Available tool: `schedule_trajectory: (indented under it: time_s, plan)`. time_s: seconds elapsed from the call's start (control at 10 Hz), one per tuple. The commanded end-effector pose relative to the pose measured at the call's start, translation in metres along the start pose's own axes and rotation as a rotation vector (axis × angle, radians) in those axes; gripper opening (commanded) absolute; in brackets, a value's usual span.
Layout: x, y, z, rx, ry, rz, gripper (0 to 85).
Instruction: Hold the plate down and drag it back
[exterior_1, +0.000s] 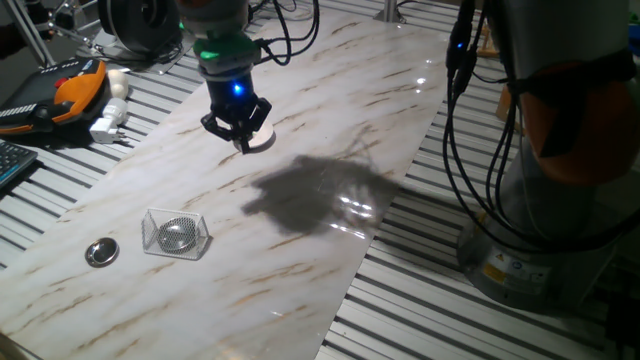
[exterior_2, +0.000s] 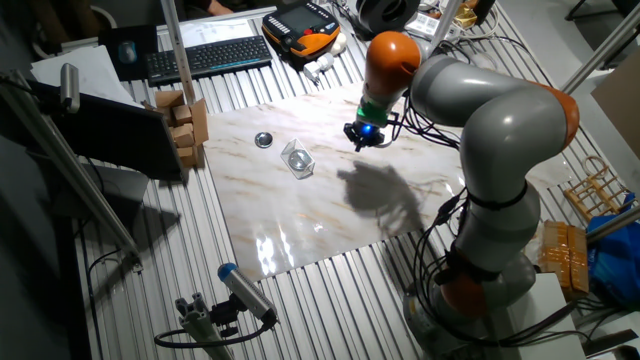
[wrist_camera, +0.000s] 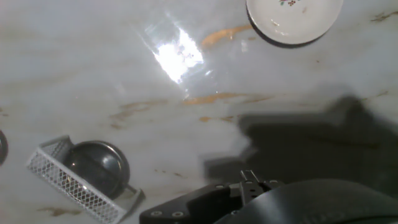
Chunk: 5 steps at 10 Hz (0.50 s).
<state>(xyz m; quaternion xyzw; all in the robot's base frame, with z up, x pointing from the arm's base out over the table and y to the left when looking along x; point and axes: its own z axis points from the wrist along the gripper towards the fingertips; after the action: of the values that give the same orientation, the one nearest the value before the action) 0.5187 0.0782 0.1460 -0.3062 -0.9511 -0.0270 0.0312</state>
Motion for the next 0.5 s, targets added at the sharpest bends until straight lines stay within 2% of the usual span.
schedule_trajectory:
  time_s: [0.0,0.1,0.2,0.3,0.4]
  plan:
    - [0.0001,0.0,0.0,0.0,0.0,-0.004,0.0]
    - [0.0001,0.0,0.0,-0.003,0.004,-0.016,0.0]
    - [0.0001,0.0,0.0,0.008,0.0,-0.024,0.0]
    - [0.0001,0.0,0.0,0.047,-0.016,-0.026,0.0]
    - [0.0001,0.0,0.0,0.026,0.032,-0.04,0.0]
